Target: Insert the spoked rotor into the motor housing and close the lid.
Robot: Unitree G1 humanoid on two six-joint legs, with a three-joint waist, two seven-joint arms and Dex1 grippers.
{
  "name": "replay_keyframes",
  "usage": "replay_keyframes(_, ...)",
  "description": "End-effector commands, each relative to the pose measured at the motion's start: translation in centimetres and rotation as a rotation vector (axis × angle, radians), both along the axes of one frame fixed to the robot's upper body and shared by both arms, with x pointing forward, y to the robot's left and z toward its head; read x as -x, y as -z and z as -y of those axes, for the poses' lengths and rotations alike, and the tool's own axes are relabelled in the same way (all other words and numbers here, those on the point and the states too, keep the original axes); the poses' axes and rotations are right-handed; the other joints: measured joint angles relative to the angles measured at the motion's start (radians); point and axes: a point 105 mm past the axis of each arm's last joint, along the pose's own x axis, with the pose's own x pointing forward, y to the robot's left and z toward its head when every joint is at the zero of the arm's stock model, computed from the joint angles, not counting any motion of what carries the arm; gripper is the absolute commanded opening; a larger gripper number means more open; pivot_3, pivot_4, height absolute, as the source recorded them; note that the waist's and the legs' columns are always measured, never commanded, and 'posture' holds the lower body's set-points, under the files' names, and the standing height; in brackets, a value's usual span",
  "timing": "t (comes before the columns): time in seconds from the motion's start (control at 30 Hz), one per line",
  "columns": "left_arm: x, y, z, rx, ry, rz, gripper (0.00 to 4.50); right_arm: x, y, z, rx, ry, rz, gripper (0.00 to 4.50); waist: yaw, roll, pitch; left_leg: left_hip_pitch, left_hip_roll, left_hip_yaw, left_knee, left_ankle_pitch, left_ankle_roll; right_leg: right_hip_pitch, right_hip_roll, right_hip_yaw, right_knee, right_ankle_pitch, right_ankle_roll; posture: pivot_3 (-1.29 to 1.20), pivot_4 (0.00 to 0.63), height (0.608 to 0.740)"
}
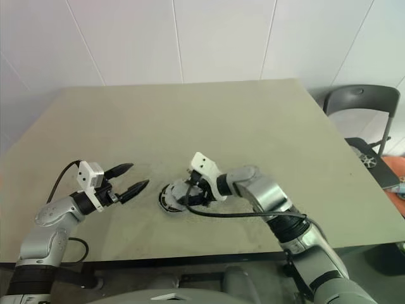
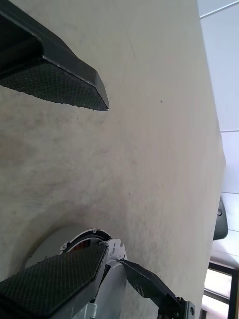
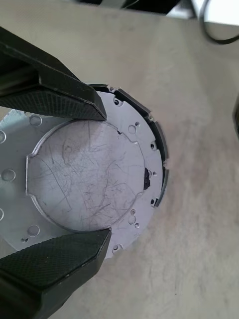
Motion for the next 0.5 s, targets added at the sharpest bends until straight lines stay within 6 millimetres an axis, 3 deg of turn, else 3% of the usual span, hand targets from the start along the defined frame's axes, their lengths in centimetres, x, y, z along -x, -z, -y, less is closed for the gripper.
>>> replay_keyframes(0.03,0.0,-0.8,-0.1,-0.013,0.005,0.034,4.50,-0.7,-1.0,-0.6,0.011,0.048,0.017,3.02,0.000,0.000,0.000,0.000,0.000,0.000,0.000,0.000,0.000,0.000,0.000,0.000,0.000,0.000,0.000,0.00,0.000,0.740)
replay_keyframes(0.23,0.1,-0.8,0.0,-0.009,0.006,0.036,4.50,-0.7,-2.1,-1.5,-0.064,0.087,-0.062,3.02,0.001,0.000,0.000,0.000,0.000,-0.001,0.001,0.000,0.000,-0.001,0.000,0.000,0.000,0.001,-0.001,0.00,0.000,0.740)
replay_keyframes(0.5,0.2,-1.3,-0.4,0.003,0.009,0.054,4.50,0.2,-0.7,-1.9,0.057,0.072,-0.076,3.02,0.001,0.000,0.000,0.000,0.000,-0.001,0.000,0.000,0.000,-0.002,0.000,0.000,0.000,0.001,-0.001,0.00,0.000,0.740)
